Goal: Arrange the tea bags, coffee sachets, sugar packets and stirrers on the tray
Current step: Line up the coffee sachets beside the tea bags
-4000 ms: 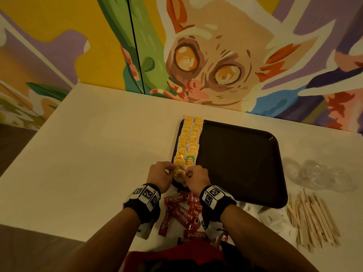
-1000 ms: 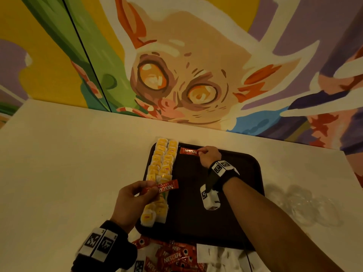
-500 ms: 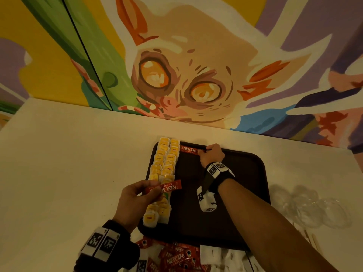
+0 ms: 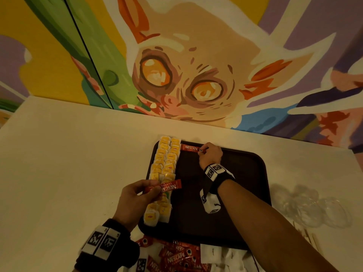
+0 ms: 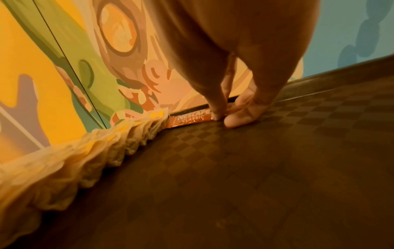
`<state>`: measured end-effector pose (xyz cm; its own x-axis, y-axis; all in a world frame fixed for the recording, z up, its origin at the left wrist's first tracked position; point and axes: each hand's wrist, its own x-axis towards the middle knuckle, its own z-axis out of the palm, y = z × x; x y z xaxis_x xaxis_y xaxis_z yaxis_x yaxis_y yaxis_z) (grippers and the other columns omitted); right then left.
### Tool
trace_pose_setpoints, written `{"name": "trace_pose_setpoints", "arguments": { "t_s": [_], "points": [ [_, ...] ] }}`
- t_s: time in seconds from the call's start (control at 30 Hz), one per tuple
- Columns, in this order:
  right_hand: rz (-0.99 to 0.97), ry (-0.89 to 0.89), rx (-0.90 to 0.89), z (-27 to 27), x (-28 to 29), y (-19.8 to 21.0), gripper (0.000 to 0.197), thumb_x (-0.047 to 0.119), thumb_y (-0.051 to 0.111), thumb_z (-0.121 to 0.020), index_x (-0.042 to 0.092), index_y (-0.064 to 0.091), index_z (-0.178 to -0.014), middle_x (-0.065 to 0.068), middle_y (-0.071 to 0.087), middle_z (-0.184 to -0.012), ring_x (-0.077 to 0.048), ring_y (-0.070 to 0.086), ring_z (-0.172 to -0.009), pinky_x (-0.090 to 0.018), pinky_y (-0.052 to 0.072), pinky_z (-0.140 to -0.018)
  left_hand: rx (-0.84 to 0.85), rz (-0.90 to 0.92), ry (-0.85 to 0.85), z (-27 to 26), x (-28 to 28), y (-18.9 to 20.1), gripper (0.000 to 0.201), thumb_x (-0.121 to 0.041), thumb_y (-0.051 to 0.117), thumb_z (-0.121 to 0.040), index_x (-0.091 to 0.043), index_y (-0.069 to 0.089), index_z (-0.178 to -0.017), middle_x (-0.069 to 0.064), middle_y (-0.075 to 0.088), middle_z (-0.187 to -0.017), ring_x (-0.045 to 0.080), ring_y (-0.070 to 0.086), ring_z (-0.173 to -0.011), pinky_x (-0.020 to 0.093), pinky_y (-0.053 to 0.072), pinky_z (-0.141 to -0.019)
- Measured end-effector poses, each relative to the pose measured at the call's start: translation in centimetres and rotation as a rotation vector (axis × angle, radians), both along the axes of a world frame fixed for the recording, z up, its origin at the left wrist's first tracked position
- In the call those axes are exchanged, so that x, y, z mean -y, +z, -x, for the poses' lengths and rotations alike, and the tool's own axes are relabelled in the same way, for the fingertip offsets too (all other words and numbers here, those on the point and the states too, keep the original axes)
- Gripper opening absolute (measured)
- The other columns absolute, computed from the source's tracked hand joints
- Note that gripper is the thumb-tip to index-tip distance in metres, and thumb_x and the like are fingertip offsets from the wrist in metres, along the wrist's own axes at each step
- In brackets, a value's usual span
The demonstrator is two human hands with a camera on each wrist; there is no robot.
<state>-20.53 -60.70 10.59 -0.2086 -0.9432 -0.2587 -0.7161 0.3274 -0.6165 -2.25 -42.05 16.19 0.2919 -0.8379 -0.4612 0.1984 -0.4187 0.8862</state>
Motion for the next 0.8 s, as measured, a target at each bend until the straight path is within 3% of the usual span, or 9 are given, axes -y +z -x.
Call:
{"name": "trace_pose_setpoints", "arguments": {
  "t_s": [0.17,0.23,0.3,0.37,0.43,0.5,0.6,0.8],
  "points": [
    [0.016,-0.003,0.031,0.3,-0.5,0.7,0.013,0.012,0.071,-0.087,0.013,0.067,-0.099,-0.012,0.058,-0.115,-0.022,0.057,-0.105,-0.021,0.039,-0.077,-0.011,0.027,0.037,0.2,0.4,0.1,0.010,-0.002,0.071,-0.082,-0.004,0.073,-0.091,0.007,0.074,-0.085,0.026,0.072,-0.083,0.035,0.058,-0.075],
    [0.070,0.009,0.097,0.1,-1.2,1.4,0.011,0.014,0.070,-0.088,0.014,0.067,-0.098,-0.009,0.063,-0.109,-0.019,0.060,-0.101,-0.024,0.045,-0.079,0.002,0.036,0.085,0.4,0.7,0.1,0.009,-0.003,0.071,-0.082,-0.005,0.073,-0.091,0.008,0.074,-0.086,0.026,0.072,-0.082,0.035,0.058,-0.074],
    [0.090,0.029,0.211,-0.4,-2.5,2.5,0.008,0.020,0.068,-0.090,0.016,0.067,-0.097,-0.002,0.068,-0.101,-0.012,0.063,-0.093,-0.028,0.053,-0.084,-0.018,0.047,0.154,0.7,1.0,0.3,0.010,-0.004,0.071,-0.082,-0.004,0.072,-0.092,0.012,0.073,-0.089,0.027,0.072,-0.084,0.035,0.058,-0.076],
    [0.027,0.053,0.369,-1.2,-4.3,4.2,0.012,0.032,0.063,-0.094,0.021,0.065,-0.098,0.003,0.069,-0.097,-0.008,0.066,-0.082,-0.028,0.057,-0.077,-0.057,0.057,0.213,1.0,1.3,0.5,0.011,-0.005,0.072,-0.082,-0.004,0.072,-0.093,0.015,0.072,-0.093,0.029,0.071,-0.088,0.038,0.057,-0.080],
    [-0.090,0.081,0.556,-2.0,-6.3,5.7,0.022,0.039,0.060,-0.095,0.020,0.062,-0.104,-0.002,0.069,-0.097,-0.008,0.065,-0.072,-0.024,0.057,-0.066,-0.109,0.066,0.264,1.5,1.4,1.1,0.012,-0.004,0.071,-0.083,-0.002,0.070,-0.095,0.016,0.071,-0.095,0.026,0.072,-0.086,0.038,0.057,-0.080],
    [-0.205,0.080,0.749,-2.8,-8.1,6.6,0.031,0.042,0.062,-0.092,0.016,0.061,-0.109,-0.008,0.069,-0.101,-0.013,0.065,-0.075,-0.028,0.058,-0.069,-0.158,0.078,0.304,2.1,1.6,1.7,0.013,-0.003,0.070,-0.084,0.000,0.068,-0.097,0.016,0.071,-0.096,0.025,0.072,-0.084,0.038,0.058,-0.080],
    [-0.300,0.085,0.926,-3.5,-10.1,7.2,0.034,0.037,0.068,-0.089,0.015,0.063,-0.115,-0.009,0.071,-0.107,-0.021,0.069,-0.089,-0.040,0.058,-0.082,-0.176,0.103,0.320,2.8,1.5,2.4,0.012,-0.002,0.068,-0.085,0.002,0.068,-0.096,0.018,0.071,-0.094,0.023,0.072,-0.083,0.030,0.060,-0.073],
    [-0.149,0.229,0.880,-3.3,-12.0,7.8,0.014,0.017,0.065,-0.093,0.018,0.071,-0.105,-0.002,0.074,-0.106,-0.018,0.070,-0.099,-0.035,0.058,-0.083,-0.128,0.099,0.171,2.6,0.8,2.6,0.010,-0.004,0.068,-0.085,0.002,0.069,-0.093,0.017,0.071,-0.090,0.027,0.071,-0.085,0.029,0.058,-0.072]
  ]
}}
